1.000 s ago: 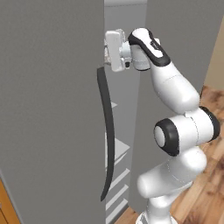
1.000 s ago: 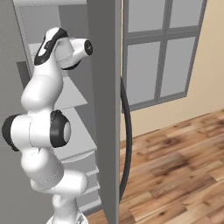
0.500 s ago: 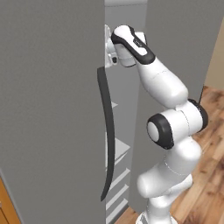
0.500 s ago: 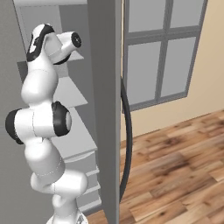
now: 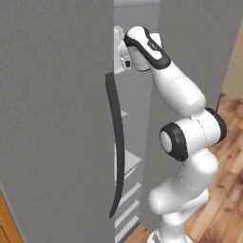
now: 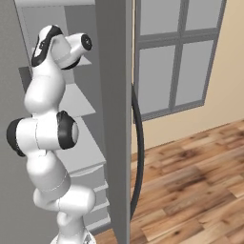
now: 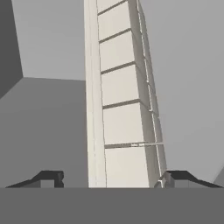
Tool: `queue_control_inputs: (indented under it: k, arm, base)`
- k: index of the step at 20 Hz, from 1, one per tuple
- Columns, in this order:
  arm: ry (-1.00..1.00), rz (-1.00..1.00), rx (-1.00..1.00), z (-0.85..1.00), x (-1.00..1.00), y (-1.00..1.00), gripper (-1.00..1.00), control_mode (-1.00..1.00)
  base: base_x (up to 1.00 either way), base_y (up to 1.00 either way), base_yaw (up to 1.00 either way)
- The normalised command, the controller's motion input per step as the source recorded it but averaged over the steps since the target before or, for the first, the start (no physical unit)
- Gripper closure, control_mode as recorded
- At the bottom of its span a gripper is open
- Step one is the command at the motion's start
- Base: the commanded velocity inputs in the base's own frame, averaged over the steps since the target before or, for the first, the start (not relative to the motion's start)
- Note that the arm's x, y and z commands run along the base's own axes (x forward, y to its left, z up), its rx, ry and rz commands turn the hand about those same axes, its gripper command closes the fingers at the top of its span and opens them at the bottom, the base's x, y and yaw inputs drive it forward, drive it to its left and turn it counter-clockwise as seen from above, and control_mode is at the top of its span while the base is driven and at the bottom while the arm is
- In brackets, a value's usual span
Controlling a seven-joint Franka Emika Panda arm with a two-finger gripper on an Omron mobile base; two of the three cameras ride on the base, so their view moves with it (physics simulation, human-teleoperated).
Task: The ice cube tray has been filled with water. Take the tray and place it in the freezer to make ice. Close the freezer door after placing the tray.
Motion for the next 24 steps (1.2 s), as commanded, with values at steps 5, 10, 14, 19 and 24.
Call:
queue_control_inputs:
  k: [5, 10, 14, 19, 24]
  arm:
    - [0.0, 0.0, 0.0, 0.0, -0.16, -0.35, -1.0, -1.0]
    - [0.0, 0.0, 0.0, -0.05, -0.37, -0.17, -1.0, -1.0]
    - [0.0, -0.01, 0.0, -0.03, -0.57, -0.14, -1.0, -1.0]
    - [0.0, -0.04, 0.0, -0.06, -0.97, -0.16, -1.0, -1.0]
    - [0.0, -0.09, 0.0, 0.0, -1.0, -0.31, -1.0, -1.0]
  base:
    - [0.0, 0.0, 0.0]
    - [0.0, 0.0, 0.0]
    - [0.0, 0.0, 0.0]
    - [0.0, 0.0, 0.0]
    - [0.0, 0.0, 0.0]
